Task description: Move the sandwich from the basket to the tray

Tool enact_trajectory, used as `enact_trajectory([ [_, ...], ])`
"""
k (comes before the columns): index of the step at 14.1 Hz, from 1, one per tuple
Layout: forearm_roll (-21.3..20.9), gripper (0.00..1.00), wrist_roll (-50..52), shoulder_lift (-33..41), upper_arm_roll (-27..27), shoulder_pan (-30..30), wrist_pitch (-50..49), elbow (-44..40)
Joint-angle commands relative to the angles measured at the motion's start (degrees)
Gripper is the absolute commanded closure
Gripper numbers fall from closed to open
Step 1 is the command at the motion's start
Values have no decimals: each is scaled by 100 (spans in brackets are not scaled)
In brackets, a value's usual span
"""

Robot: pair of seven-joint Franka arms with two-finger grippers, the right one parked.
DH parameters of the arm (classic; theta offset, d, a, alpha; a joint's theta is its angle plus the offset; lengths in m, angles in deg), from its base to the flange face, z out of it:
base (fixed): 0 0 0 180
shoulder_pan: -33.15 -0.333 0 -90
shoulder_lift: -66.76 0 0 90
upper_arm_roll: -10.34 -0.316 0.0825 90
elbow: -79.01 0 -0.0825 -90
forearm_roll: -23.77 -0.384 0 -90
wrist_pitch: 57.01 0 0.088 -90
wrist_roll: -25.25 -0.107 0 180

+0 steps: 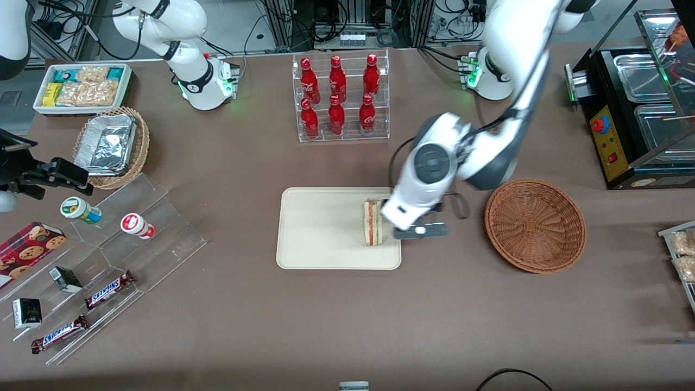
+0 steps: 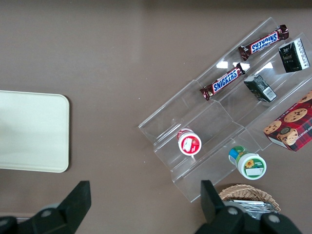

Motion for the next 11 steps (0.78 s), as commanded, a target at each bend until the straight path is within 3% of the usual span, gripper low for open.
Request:
enact_trajectory([
  [1,-1,0,-14,578,-60,-327,-271,308],
  [8,86,0,-1778,1527,-61,-1628,-1448,379],
  [11,104,0,-1816,2273,-96,-1857,-1634,782],
])
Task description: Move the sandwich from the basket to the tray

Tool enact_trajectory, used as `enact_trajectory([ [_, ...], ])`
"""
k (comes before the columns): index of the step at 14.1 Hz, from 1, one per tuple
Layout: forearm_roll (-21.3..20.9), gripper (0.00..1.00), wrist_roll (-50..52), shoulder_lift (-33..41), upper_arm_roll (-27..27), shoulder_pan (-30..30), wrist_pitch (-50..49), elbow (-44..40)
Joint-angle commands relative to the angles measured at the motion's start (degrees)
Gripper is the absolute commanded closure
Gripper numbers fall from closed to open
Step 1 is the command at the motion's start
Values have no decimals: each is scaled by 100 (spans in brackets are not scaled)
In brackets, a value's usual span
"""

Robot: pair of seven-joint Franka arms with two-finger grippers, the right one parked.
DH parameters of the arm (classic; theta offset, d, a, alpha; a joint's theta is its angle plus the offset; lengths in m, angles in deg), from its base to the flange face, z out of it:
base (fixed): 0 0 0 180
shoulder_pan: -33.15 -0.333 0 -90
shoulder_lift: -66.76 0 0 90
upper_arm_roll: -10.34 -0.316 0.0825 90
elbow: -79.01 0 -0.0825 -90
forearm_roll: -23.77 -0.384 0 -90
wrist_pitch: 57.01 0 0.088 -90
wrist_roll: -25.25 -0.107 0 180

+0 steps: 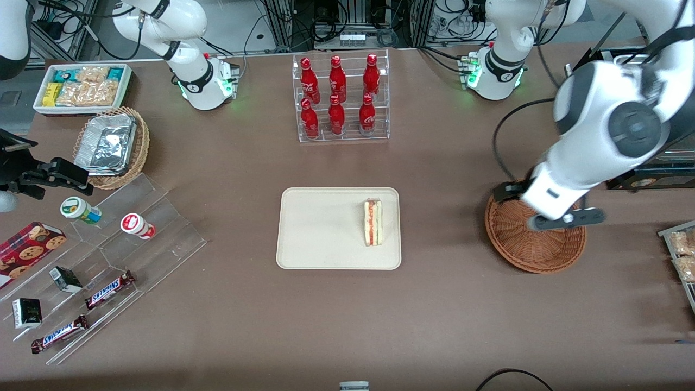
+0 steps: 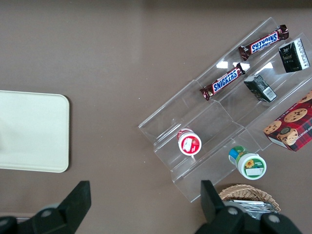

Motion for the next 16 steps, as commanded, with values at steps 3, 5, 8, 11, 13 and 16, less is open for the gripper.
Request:
enact_trajectory([
  [3,61,0,-91,1275,-223,-172,-62,707],
  [5,17,0,-178,1355,-268,-181,-219,576],
  [8,-36,0,-556,1338,-260,-348,-623,181],
  [11,-36,0,-889,1285,-268,-488,-922,-14],
  [13,-36,0,-891,1145,-260,-533,-923,-101],
  [16,-45,0,-908,1039,-268,-533,-923,-190],
])
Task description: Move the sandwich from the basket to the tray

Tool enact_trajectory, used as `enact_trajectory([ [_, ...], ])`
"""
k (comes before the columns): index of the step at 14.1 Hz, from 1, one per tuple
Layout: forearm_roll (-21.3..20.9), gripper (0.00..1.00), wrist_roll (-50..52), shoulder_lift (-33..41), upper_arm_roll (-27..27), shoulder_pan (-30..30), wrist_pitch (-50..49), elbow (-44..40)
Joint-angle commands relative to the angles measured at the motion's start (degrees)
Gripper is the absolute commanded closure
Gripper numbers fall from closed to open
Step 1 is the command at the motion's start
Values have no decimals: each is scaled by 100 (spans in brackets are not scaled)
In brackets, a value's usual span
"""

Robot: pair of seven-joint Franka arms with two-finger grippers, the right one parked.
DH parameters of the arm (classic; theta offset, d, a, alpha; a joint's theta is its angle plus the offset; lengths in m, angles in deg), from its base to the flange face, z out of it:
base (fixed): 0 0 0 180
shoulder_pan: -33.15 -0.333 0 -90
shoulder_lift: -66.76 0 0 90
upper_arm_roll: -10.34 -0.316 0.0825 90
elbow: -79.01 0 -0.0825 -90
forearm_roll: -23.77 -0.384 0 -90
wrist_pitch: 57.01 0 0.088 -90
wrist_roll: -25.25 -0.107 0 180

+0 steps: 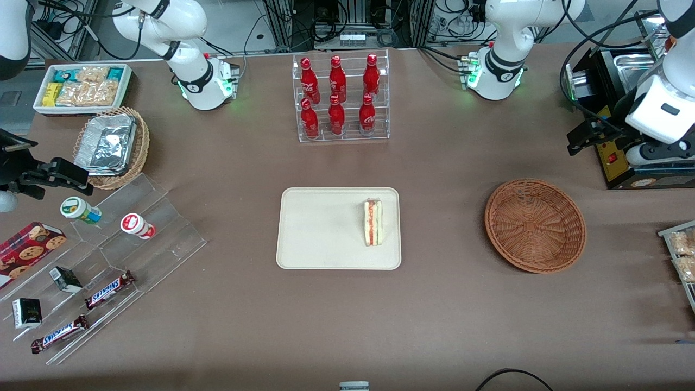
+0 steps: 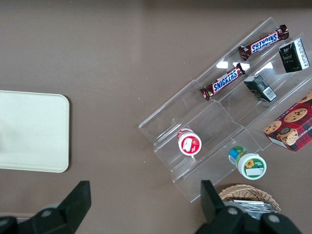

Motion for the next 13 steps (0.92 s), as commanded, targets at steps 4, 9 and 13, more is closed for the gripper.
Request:
enact_trajectory([
  [4,-36,0,-94,-128,56,-76,-182,-299],
  [9,-36,0,-103,-93,64,-111,-226,-378],
  [13,-45,0,-120,-67,73,-120,-463,-501],
])
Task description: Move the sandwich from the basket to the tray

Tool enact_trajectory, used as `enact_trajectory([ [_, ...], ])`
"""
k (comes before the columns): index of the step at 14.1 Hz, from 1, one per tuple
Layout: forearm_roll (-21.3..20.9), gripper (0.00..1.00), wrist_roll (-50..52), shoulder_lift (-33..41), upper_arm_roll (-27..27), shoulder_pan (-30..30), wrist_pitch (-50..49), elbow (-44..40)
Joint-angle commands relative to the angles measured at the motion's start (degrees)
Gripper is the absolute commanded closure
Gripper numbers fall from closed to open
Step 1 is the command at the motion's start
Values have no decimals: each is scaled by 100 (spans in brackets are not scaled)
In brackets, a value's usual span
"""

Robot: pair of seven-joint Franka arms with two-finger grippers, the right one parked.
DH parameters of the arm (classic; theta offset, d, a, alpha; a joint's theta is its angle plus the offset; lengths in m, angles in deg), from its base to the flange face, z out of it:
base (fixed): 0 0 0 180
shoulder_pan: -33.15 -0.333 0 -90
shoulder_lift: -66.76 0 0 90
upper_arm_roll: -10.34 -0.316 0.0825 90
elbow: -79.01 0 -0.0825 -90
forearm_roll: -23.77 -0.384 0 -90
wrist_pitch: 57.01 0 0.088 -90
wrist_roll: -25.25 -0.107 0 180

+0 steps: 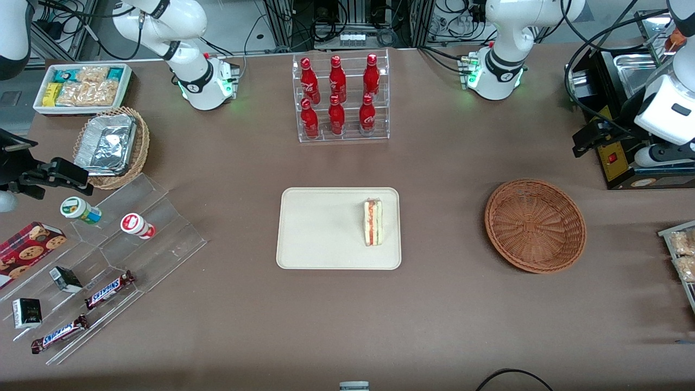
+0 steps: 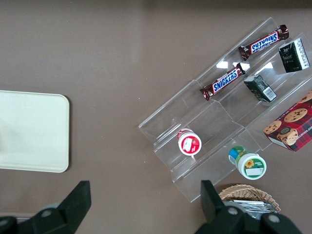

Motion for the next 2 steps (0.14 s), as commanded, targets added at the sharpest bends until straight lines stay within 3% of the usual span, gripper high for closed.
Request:
enact_trajectory([
  [1,-35,0,-100,8,73,-69,-244,-235],
  [2,-35,0,-100,0,73,-69,-253,-296],
])
